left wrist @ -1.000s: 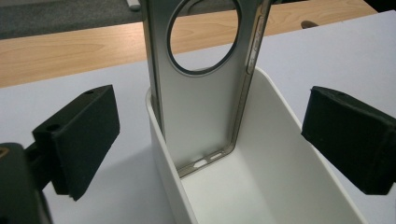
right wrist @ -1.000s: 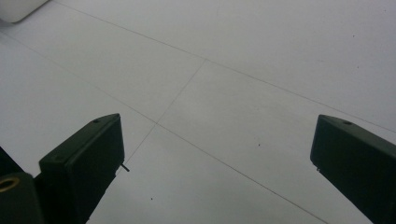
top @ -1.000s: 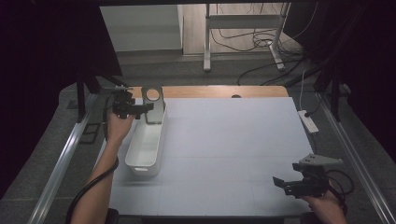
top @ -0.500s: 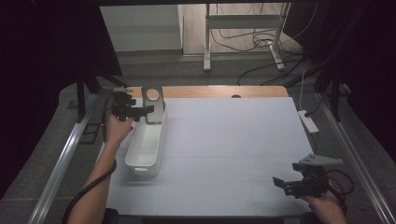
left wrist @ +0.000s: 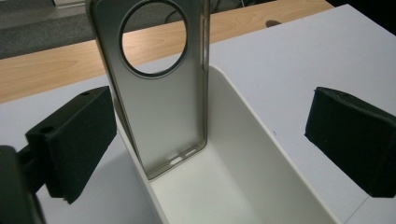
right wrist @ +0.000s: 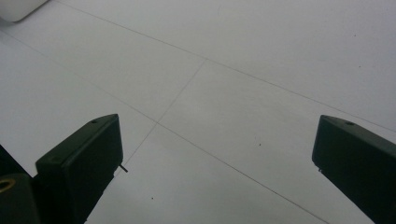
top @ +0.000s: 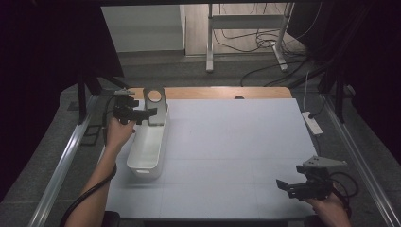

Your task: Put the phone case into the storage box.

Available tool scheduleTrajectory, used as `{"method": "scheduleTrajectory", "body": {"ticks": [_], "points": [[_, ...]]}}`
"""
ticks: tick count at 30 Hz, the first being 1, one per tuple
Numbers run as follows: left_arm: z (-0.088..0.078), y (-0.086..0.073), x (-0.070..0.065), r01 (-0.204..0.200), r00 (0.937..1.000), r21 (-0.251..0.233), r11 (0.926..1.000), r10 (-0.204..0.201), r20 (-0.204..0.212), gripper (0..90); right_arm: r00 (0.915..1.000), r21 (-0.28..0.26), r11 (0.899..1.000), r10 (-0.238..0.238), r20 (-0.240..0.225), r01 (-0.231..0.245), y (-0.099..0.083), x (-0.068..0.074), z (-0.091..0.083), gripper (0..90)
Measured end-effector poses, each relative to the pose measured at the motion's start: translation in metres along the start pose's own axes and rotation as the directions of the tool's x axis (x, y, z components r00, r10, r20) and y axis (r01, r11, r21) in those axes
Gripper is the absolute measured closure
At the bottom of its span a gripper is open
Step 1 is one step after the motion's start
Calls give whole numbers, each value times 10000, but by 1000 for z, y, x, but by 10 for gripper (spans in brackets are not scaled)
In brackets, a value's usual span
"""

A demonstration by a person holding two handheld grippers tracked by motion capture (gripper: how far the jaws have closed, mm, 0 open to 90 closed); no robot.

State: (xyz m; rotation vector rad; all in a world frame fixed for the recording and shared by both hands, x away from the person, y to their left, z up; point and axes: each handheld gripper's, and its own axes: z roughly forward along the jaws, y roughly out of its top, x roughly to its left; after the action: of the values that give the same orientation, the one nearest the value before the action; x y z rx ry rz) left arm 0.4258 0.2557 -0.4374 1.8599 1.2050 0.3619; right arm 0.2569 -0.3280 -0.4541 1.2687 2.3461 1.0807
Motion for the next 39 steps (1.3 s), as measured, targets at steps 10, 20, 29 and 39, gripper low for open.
{"method": "scheduleTrajectory", "body": {"ticks": [10,20,29,39], "points": [[-2,-3,-8,-190,9998,32,9998,190,83,27,10000,26,10000,-27,-21,27,0,0,0,20],[-7,-10,-15,-303,9993,-96,9995,305,233,26,10000,23,10000,-52,-17,52,0,0,0,19],[-12,-14,-20,-405,9986,-173,9990,411,333,23,10000,28,10000,-58,-4,58,0,1,0,19],[-18,-19,-26,-456,9979,-165,9988,463,456,18,10000,41,10000,-73,9,73,0,1,0,18]]}}
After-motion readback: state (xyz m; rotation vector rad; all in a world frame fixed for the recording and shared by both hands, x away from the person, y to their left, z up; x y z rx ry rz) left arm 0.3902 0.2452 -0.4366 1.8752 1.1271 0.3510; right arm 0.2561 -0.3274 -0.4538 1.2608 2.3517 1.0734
